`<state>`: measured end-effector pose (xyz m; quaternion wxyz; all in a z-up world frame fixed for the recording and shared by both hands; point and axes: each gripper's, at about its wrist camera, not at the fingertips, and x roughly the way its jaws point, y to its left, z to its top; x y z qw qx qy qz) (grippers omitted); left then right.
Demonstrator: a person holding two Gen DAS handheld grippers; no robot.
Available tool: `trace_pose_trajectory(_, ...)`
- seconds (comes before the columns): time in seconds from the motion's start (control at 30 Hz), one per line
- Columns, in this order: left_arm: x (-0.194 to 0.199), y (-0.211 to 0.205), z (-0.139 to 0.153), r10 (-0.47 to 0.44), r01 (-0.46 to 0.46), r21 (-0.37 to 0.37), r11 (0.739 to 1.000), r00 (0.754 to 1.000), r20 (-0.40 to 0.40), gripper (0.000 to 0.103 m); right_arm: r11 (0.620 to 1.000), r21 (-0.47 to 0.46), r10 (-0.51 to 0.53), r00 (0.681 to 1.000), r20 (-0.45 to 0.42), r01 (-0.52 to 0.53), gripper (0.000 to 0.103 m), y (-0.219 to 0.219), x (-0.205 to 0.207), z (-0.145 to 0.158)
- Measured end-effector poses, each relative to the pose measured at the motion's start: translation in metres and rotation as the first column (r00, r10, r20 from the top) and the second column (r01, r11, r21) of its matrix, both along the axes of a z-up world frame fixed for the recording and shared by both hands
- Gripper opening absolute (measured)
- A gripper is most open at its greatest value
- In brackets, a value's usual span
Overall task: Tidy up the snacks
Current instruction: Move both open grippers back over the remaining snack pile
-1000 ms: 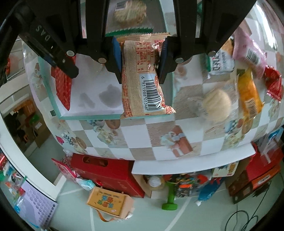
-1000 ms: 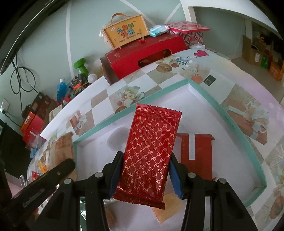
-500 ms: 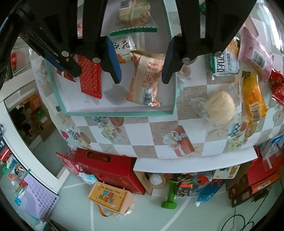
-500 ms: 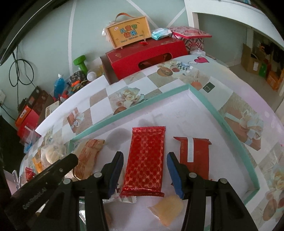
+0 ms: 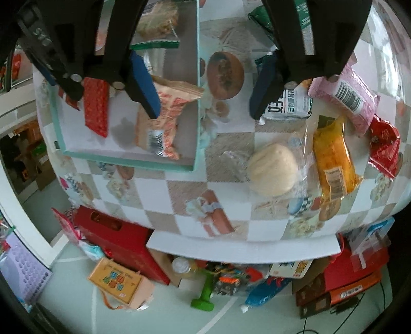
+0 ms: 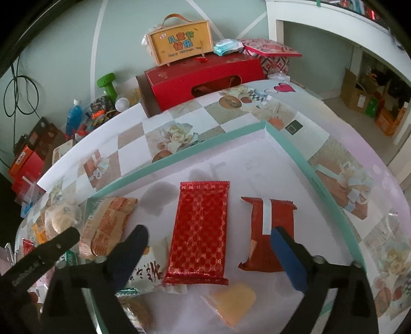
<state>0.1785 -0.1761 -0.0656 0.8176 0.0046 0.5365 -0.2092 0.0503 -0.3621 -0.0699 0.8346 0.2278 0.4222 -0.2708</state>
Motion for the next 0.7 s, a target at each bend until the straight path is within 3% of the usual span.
trace_pose_trajectory(0.27, -0.002, -0.002, -0.002, 0.022, -0.026, 0.068, 0.997, 0.998, 0.060, 0.099, 0.999, -0.035, 0.009, 1.000, -0.002, -0.009, 0.103, 0.003, 0.001, 0.002)
trace_pose_trajectory(0.47, -0.004, -0.004, 0.000, 0.017, -0.021, 0.063, 0.998, 0.997, 0.074, 0.100, 0.999, -0.034, 0.005, 1.000, 0.018, -0.004, 0.103, 0.003, -0.001, 0.003)
trace_pose_trajectory(0.7, -0.011, -0.006, 0.010, 0.003, -0.015, 0.111, 0.994, 0.995, 0.104, 0.099, 0.999, -0.035, 0.016, 0.999, -0.051, -0.018, 0.103, 0.010, 0.007, 0.000)
